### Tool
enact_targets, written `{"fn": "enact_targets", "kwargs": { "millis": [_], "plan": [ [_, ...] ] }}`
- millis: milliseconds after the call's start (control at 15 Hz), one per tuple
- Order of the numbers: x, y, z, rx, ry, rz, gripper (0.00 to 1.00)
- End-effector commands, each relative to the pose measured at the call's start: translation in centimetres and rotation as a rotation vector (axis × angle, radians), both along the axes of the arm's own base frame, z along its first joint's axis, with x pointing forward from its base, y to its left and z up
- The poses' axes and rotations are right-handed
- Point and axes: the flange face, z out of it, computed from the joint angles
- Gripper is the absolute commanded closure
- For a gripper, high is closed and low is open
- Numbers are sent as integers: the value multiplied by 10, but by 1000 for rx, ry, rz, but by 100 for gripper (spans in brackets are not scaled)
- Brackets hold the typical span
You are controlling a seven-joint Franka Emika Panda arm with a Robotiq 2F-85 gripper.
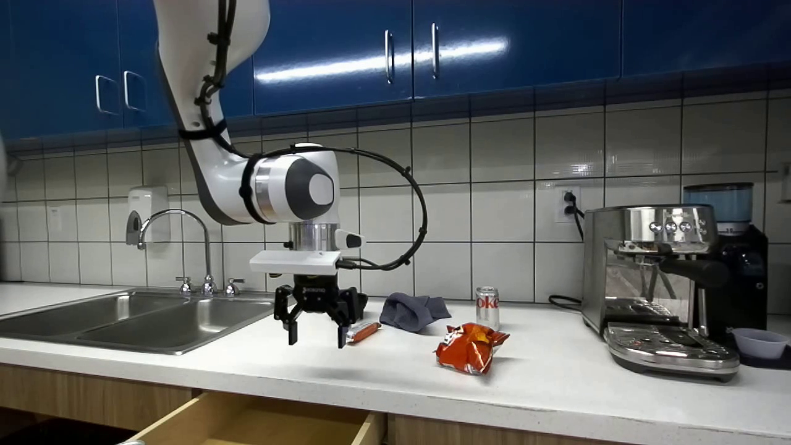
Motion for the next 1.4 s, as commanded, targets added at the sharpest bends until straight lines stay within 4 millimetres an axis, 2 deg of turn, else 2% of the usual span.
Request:
{"fn": "enact_targets", "kwargs": {
  "millis": [0, 533, 800, 1333],
  "plan": [
    [1, -9, 4, -1, -29, 12, 0],
    [21, -22, 7, -8, -113, -16, 0],
    [37, -17, 6, -10, -145, -26, 0],
    [86, -2, -4, -14, -182, -51, 0]
  ]
}}
